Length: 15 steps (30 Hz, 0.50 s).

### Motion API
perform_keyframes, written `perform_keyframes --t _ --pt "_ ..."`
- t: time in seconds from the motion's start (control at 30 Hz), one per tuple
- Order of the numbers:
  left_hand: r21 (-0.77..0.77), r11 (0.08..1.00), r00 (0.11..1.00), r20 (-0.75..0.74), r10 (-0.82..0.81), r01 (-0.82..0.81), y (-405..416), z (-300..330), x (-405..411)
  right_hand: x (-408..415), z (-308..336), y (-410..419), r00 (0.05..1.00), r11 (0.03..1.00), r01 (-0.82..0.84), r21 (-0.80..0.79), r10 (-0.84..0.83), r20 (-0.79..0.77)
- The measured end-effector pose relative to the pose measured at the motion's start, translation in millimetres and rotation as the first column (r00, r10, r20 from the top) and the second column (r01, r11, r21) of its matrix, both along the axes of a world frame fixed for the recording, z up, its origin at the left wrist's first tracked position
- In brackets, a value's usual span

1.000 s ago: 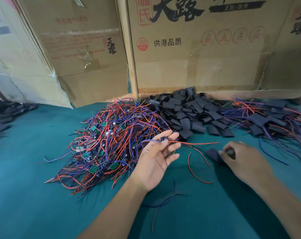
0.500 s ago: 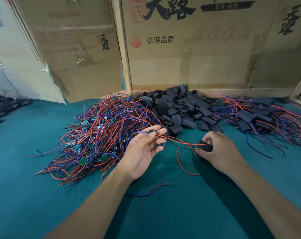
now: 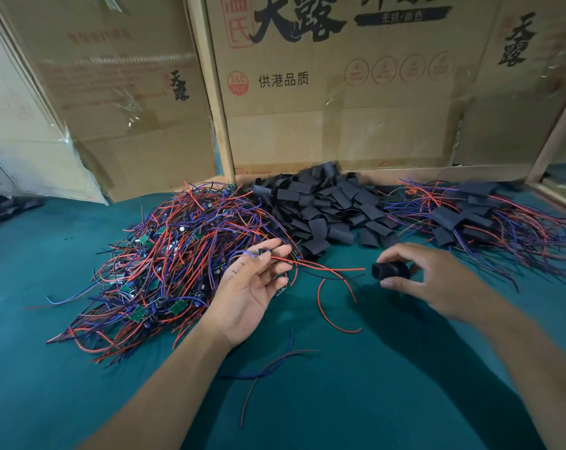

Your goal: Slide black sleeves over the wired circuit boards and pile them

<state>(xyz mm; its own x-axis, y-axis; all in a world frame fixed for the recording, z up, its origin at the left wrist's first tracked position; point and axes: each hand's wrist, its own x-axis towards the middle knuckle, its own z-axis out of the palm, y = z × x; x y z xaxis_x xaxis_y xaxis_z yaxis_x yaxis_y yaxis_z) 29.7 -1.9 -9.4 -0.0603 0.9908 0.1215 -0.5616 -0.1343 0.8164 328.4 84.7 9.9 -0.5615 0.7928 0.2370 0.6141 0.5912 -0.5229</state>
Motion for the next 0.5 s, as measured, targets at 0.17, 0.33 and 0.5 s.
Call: perform_keyframes --t 0.17,0.33,0.5 --pt "0.002 1.0 1.0 0.003 -0.021 0.021 0.5 -0.8 0.3 -1.8 0.5 -1.6 0.998 0.999 -0.038 0.011 0.039 -0.046" --pt "-0.004 1.0 1.0 0.011 -0.014 0.014 0.4 -0.3 -0.5 -5.5 1.3 -3.8 0.993 0.994 -0.103 0.025 0.104 -0.064" --pt "-0.007 1.0 1.0 0.008 -0.015 0.015 0.0 -1.0 -0.1 -7.9 -0.1 -2.1 0.988 0.989 -0.14 0.052 0.143 -0.056"
